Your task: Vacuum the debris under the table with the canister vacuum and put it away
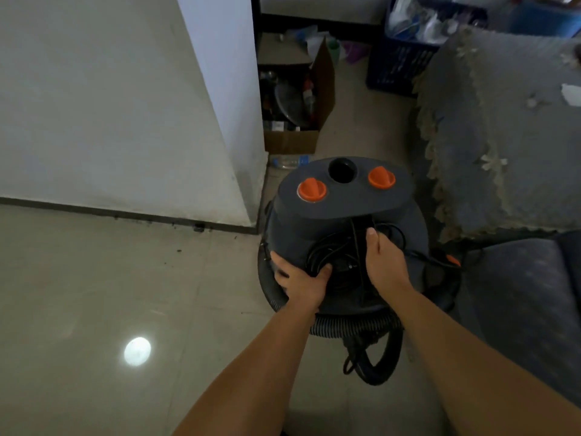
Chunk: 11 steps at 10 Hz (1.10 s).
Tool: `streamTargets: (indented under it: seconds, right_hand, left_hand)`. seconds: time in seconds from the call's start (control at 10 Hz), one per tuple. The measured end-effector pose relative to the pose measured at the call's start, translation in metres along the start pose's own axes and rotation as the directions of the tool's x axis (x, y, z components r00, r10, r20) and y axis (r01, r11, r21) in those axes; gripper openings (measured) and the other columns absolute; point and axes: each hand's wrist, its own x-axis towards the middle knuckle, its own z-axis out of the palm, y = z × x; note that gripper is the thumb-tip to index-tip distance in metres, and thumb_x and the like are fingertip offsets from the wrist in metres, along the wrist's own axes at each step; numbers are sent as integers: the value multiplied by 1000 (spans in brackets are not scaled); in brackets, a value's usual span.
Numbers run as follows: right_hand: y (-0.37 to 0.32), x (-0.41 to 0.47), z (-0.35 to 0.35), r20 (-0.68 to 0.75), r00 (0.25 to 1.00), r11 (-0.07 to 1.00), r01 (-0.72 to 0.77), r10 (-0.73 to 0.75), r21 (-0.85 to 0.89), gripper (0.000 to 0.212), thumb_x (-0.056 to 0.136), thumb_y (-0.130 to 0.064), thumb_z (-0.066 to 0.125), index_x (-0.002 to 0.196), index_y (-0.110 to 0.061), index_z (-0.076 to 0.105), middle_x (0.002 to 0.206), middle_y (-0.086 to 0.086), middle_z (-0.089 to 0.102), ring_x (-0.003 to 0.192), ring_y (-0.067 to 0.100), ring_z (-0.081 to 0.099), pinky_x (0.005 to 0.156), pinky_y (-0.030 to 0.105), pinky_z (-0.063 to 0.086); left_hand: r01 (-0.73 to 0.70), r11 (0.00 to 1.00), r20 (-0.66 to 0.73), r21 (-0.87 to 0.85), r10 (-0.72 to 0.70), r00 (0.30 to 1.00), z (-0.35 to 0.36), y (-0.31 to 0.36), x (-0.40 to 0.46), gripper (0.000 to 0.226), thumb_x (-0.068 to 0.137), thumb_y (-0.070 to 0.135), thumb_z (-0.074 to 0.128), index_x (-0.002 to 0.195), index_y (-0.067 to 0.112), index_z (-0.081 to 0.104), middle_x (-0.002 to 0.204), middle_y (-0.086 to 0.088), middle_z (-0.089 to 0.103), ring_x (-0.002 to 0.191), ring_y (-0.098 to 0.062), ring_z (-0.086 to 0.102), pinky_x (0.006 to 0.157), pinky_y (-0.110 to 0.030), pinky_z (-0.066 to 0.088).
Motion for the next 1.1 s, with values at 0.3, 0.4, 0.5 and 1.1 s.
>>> streamTargets:
  seconds: [0.3,0.4,0.5,1.1]
  right_hand:
    - [-68,95,6,112,993,991,-51,38,124,49,104,-38,23,120,-3,53,123,20,58,117,37,53,91,37,39]
    - [-102,128,10,152,988,987,-59,36,149,48,105,-35,23,128,-3,50,131,20,54,124,35,49,96,35,38]
    - [-133,160,15,204,978,978,-80,40,190,48,105,-33,24,134,-1,45,138,19,50,129,34,45,102,35,36]
    - [-179,199,-2,291,945,985,-166,148,39,49,104,-33,31,137,2,40,141,21,46,130,36,44,102,36,37]
  left_hand:
    - [-59,989,45,132,54,998,-13,111,67,117,81,33,73,144,42,-25,159,-10,2,139,-41,24,88,-59,49]
    - [-80,988,55,135,73,996,-27,151,105,129,67,46,80,137,53,-28,159,-3,9,138,-41,27,85,-68,47]
    - [-74,992,77,105,66,995,-33,184,130,124,69,49,78,138,54,-25,158,1,15,136,-39,32,84,-65,49]
    - [-55,998,39,12,55,998,-33,234,144,105,80,34,73,152,27,-3,153,-13,26,133,-40,36,103,-59,39]
